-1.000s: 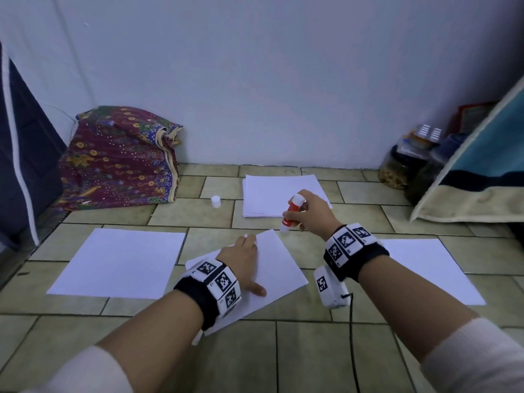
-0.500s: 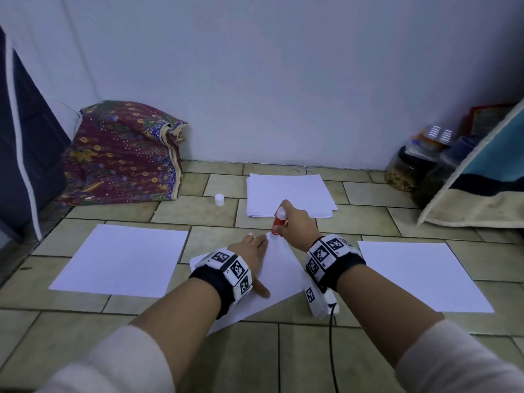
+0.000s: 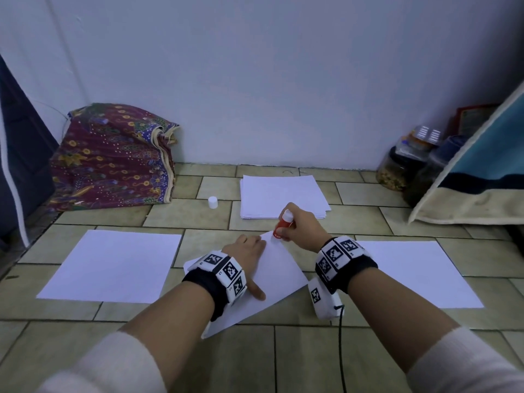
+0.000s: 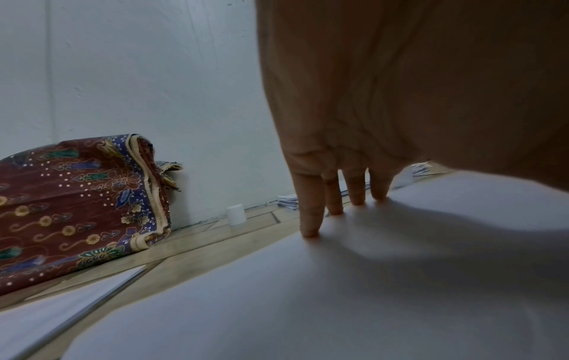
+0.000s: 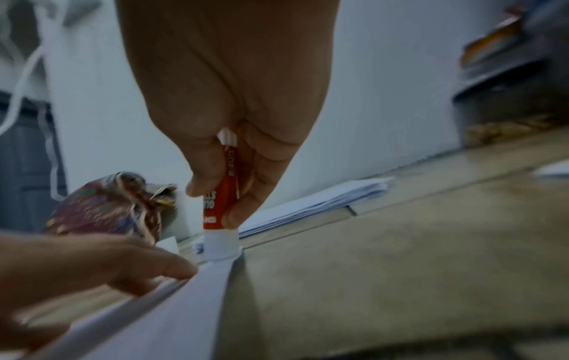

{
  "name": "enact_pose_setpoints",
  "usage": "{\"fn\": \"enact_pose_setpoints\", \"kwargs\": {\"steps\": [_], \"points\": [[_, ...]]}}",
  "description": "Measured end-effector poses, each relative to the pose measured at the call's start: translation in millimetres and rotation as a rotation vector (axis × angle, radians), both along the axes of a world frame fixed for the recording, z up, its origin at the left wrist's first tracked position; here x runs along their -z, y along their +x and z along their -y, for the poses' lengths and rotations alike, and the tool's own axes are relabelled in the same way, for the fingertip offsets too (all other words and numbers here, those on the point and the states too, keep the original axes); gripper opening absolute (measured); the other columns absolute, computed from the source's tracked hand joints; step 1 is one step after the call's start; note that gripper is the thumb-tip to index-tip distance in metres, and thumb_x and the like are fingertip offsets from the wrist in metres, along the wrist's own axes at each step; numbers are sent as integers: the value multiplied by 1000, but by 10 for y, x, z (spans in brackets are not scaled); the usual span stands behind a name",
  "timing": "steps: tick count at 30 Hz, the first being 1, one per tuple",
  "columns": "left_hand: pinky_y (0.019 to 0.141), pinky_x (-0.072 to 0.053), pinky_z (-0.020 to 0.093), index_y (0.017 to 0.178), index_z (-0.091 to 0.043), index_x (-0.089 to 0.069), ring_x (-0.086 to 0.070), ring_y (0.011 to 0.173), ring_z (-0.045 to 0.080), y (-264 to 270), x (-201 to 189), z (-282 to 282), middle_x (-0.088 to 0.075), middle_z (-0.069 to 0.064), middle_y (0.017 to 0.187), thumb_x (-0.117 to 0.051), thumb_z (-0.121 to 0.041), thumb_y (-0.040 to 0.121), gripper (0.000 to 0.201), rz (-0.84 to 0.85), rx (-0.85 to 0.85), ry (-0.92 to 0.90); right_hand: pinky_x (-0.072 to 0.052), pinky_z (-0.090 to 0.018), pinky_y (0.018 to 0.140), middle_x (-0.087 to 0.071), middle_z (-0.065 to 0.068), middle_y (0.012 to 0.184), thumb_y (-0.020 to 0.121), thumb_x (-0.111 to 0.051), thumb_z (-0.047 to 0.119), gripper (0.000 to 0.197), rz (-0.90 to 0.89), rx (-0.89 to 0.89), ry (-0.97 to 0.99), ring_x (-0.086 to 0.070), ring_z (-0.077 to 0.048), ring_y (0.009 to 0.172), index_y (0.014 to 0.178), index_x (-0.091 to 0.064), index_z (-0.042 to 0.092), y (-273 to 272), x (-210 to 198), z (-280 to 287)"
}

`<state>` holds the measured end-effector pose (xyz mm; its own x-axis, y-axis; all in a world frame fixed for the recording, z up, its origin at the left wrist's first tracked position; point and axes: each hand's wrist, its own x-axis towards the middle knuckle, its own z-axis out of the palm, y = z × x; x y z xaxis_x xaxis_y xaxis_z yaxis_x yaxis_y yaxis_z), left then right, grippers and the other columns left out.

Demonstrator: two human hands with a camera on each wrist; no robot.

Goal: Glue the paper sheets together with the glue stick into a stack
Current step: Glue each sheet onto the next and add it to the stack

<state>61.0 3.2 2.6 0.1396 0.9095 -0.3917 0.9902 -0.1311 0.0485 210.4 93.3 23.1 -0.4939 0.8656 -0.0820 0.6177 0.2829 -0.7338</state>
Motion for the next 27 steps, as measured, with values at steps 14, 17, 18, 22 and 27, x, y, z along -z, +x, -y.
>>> {"fn": "enact_pose_setpoints", "kwargs": {"steps": [14,17,18,22,27], "points": [[105,-36,42,151,-17,-14,-22,138,23,37,-45,-3,-20,4,153,-78,-64,61,120,-45,-18,5,-48,-34,75,-62,-15,104,86,-64,11,29,133,-24,90,-59,-31,94,108,-46,8,-147,48,21],[105,-37,43,150,-17,-15,-22,139,23,39,-42,5,-19,4,154,-79,-64,61,119,-39,-33,5,-41,-30,70,-62,-17,107,88,-61,9,30,245,-140,141,-57,-31,95,111,-43,7,-110,-8,52],[104,-37,42,150,-17,-16,-22,139,22,38,-43,8,-19,3,154,-79,-64,60,119,-35,-35,7,-42,-30,71,-62,-17,107,88,-61,8,29,265,-169,149,-56,-31,95,111,-43,8,-82,-28,76],[104,-38,41,148,-16,-20,-22,138,22,33,-50,17,-21,3,153,-78,-64,60,115,-32,-24,23,-49,-38,80,-63,-13,105,86,-64,9,27,276,-267,136,-58,-30,97,100,-41,16,101,-46,189],[106,-36,41,150,-15,-16,-22,139,22,23,-32,3,-17,3,155,-77,-66,60,120,-46,-6,27,-52,-33,82,-70,-3,98,86,-65,8,25,255,-342,76,-64,-19,91,94,-44,18,371,-48,367]]}}
